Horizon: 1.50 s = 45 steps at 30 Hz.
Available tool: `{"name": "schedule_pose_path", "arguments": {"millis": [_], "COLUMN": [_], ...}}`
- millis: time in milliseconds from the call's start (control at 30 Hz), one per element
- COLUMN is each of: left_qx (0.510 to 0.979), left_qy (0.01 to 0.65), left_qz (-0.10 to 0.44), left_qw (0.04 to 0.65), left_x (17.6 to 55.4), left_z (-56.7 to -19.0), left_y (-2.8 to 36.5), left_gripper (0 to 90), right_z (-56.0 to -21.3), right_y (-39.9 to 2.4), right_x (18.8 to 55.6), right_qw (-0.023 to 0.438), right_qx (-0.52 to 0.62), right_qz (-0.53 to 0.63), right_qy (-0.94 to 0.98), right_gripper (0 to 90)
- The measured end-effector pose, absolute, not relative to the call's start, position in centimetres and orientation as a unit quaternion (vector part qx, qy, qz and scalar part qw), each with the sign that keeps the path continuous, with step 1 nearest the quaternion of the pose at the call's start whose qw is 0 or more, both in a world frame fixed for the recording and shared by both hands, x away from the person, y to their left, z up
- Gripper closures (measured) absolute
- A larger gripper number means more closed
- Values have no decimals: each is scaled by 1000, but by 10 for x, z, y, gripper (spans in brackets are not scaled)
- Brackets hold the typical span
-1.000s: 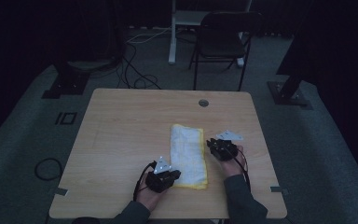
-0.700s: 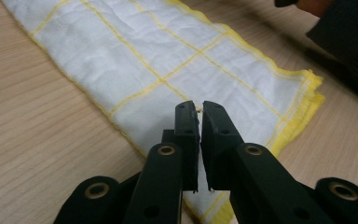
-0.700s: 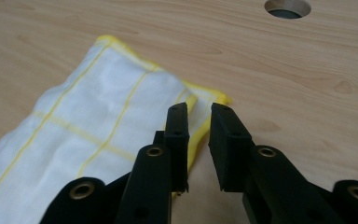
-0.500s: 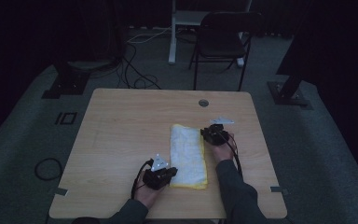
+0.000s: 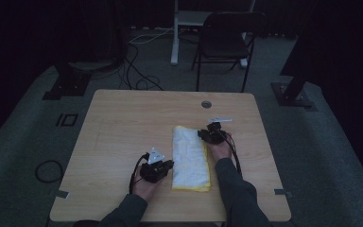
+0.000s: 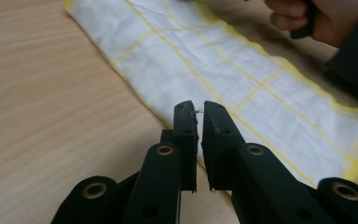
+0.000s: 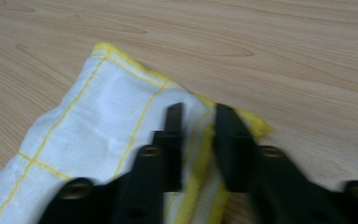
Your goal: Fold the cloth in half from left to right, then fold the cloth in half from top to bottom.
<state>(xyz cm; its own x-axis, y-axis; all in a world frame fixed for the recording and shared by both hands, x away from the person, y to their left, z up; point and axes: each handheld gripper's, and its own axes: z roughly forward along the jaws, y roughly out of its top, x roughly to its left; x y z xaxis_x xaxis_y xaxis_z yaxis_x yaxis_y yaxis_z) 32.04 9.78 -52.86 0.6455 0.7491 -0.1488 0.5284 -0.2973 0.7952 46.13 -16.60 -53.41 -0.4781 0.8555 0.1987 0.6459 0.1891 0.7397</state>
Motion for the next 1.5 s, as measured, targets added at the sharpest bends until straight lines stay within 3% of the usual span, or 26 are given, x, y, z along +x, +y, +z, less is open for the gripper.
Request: {"name": "schedule_pose_path", "arguments": {"millis": [67, 367, 833, 1133, 1500], "left_qx": [795, 783, 766, 760, 758], "left_qy": [405, 418, 443, 451, 473], "left_qz": [130, 145, 153, 160, 148], "left_qw": [433, 438, 440, 440, 423], "left_x": [326, 350, 391, 420, 441], "left_z": [-528, -519, -518, -516, -527], "left_y": [98, 100, 103, 92, 80], "left_gripper": [837, 812, 777, 731, 701], "right_z": [-531, -523, -530, -532, -529], "right_y": [-165, -171, -172, -175, -185], "right_x": [460, 455, 457, 461, 468], "right_qw": [138, 171, 174, 177, 166], "right_qx": [490, 495, 503, 510, 538], "right_qz": [403, 399, 387, 382, 392], "right_qy": [761, 753, 753, 750, 728], "right_gripper": [877, 873, 853, 708, 686]}}
